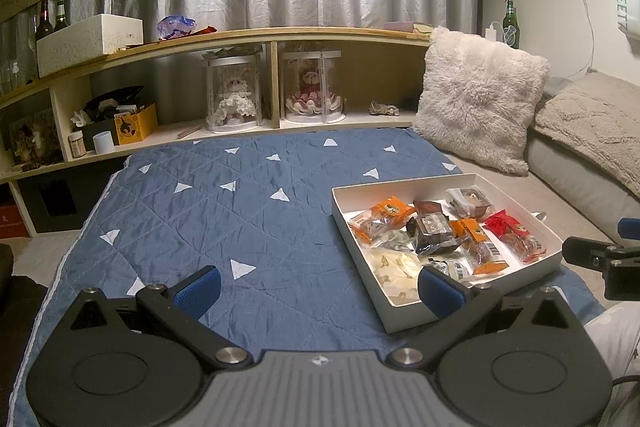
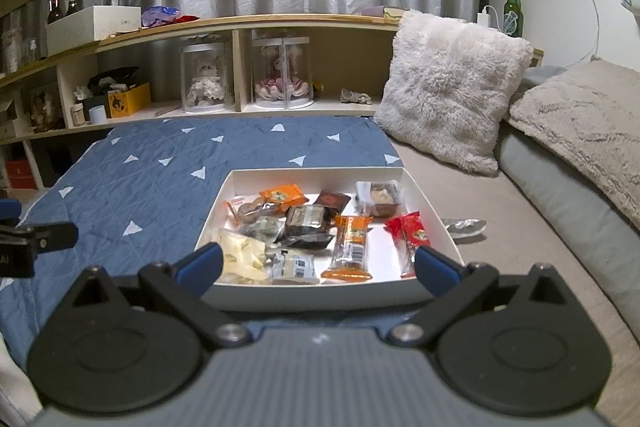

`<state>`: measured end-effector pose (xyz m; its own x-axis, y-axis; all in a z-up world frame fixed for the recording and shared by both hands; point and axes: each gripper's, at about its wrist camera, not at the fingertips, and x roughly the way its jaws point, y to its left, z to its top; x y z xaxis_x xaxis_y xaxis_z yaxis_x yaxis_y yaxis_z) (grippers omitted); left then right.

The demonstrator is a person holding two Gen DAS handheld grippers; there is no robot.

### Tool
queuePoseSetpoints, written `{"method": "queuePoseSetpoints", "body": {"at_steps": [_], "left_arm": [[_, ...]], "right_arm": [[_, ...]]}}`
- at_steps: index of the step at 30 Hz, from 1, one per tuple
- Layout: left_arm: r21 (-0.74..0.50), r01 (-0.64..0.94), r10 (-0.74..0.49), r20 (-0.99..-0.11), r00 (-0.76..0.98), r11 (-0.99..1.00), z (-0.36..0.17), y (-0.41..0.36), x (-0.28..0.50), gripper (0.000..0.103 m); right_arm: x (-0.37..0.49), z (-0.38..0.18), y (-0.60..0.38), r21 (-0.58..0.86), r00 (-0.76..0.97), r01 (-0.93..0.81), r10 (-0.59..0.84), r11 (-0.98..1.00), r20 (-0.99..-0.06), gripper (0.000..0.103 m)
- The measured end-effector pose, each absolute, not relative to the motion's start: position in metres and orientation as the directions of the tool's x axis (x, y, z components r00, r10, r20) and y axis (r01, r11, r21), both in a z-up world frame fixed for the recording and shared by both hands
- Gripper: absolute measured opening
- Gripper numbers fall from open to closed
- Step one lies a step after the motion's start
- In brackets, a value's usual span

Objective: Organize snacks

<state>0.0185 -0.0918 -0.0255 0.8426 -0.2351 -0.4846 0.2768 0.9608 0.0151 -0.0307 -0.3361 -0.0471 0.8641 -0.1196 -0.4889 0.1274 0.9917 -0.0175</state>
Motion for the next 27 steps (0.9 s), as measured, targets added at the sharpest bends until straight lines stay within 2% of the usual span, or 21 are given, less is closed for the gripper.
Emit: {"method": "queuePoseSetpoints", "body": {"at_steps": [27], "left_arm": [[0.015, 0.276, -0.234, -0.484, 0.843, 0.961, -0.0254, -0.0911, 0.0182, 0.103]], "right_arm": [[-0.0313, -0.0487, -0.3334, -0.014, 0.862, 0.13, -0.12, 0.991, -0.492, 0.102]]}}
